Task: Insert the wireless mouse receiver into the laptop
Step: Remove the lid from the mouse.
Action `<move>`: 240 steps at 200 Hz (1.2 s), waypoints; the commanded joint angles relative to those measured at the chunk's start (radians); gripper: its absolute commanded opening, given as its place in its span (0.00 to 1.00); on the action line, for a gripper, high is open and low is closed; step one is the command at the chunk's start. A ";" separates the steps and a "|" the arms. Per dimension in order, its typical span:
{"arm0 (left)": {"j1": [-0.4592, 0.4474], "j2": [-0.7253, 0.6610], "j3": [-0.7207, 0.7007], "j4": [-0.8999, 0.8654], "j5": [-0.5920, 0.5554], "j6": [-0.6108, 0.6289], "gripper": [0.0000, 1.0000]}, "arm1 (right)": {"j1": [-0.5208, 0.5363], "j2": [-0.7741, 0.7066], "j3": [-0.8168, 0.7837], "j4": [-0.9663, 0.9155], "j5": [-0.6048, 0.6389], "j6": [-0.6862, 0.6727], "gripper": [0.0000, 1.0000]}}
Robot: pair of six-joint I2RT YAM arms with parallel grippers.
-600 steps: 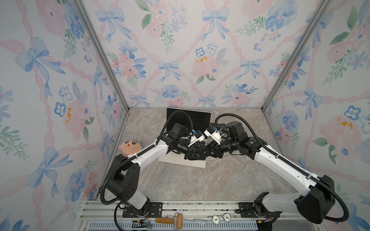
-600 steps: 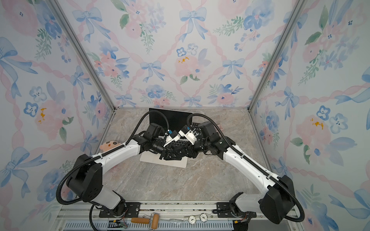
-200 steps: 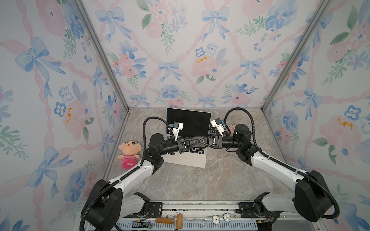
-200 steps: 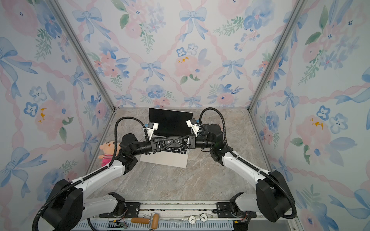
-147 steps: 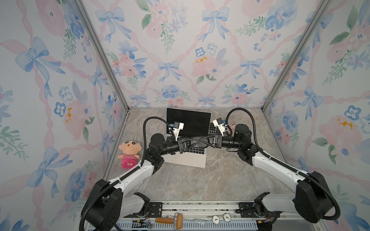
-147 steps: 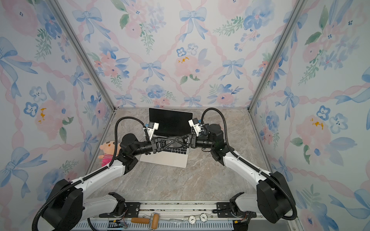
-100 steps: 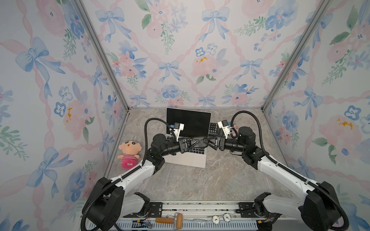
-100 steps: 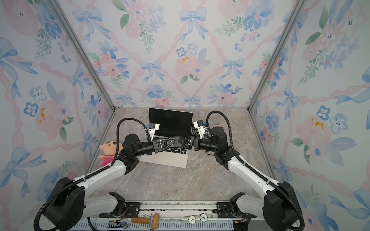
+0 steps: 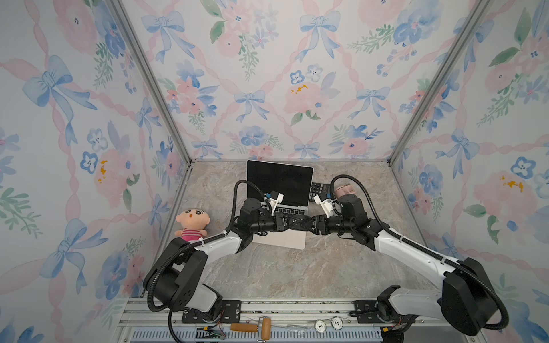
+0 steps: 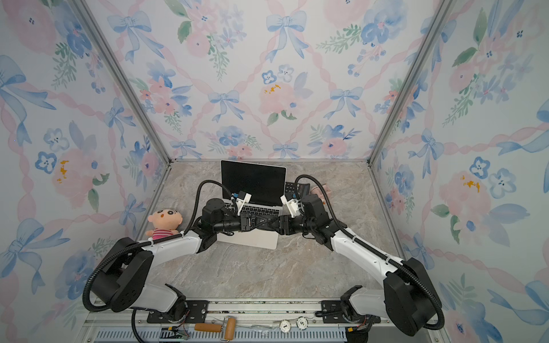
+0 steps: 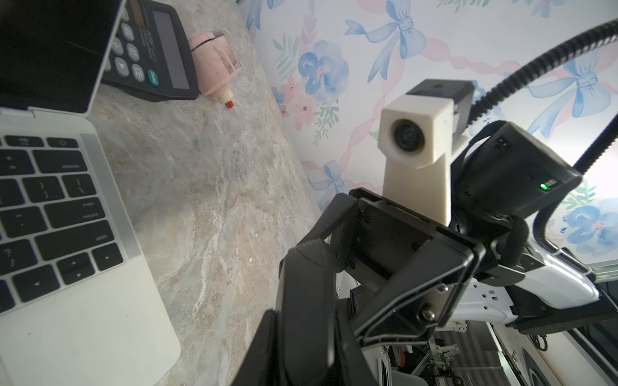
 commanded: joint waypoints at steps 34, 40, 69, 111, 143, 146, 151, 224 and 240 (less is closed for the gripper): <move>0.007 -0.012 0.023 0.030 0.051 0.011 0.00 | -0.037 0.016 -0.025 0.036 -0.074 0.014 0.65; 0.008 -0.013 0.025 0.032 0.053 0.006 0.00 | -0.040 0.016 -0.030 0.037 -0.073 0.011 0.66; 0.015 -0.014 0.029 0.048 0.062 -0.011 0.00 | -0.055 0.020 -0.040 0.032 -0.077 0.001 0.58; 0.031 -0.019 0.018 0.048 0.057 -0.026 0.00 | -0.050 0.007 -0.059 0.080 -0.083 0.038 0.71; 0.027 -0.024 0.025 0.048 0.055 -0.031 0.00 | -0.049 0.020 -0.061 0.062 -0.077 0.013 0.75; 0.028 -0.025 0.026 0.048 0.056 -0.031 0.00 | -0.049 0.021 -0.061 0.062 -0.076 0.013 0.74; 0.026 -0.028 0.026 0.048 0.058 -0.032 0.00 | -0.051 0.025 -0.061 0.062 -0.079 0.012 0.71; 0.020 -0.039 0.015 0.048 0.076 -0.028 0.00 | -0.063 0.009 -0.074 0.131 -0.128 0.056 0.42; 0.013 -0.038 0.017 0.046 0.076 -0.024 0.00 | -0.060 0.001 -0.081 0.150 -0.128 0.069 0.50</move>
